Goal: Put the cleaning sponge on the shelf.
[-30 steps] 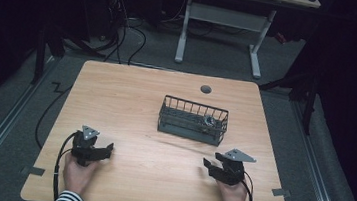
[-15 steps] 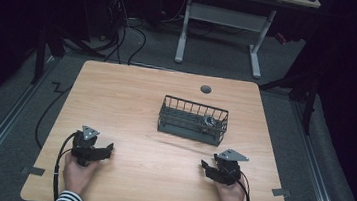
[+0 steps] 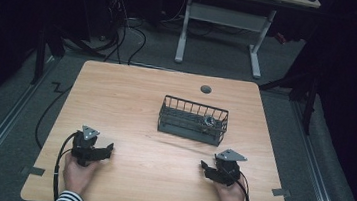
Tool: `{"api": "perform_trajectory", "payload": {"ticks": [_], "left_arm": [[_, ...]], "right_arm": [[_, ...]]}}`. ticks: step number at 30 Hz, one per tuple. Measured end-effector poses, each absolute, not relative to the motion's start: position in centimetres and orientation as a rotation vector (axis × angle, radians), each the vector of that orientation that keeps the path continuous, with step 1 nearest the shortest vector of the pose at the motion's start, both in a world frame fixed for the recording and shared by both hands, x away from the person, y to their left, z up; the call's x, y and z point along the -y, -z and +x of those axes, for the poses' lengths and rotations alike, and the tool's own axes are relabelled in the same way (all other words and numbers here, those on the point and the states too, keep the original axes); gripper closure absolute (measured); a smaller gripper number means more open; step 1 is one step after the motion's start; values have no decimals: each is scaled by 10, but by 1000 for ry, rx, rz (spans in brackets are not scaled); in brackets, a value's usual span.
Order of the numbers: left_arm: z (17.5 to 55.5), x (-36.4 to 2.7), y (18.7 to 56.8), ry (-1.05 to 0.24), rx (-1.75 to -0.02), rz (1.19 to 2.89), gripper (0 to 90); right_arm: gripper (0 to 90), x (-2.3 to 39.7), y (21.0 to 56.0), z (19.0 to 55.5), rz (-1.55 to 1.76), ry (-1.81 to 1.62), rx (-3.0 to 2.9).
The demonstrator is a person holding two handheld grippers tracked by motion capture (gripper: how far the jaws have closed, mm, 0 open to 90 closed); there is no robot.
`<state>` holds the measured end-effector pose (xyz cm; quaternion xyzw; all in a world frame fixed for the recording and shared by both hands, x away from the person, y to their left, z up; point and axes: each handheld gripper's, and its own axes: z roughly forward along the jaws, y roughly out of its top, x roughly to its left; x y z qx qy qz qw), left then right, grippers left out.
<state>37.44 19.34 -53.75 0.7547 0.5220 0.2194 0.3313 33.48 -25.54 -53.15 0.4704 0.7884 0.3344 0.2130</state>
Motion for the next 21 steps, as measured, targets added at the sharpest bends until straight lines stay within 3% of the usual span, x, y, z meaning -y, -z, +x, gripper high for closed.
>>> {"api": "perform_trajectory", "payload": {"ticks": [21], "left_arm": [[374,-193,537,-572,-1366,1972,164]], "right_arm": [[363,255,531,334,1319,-924,-2181]]}}
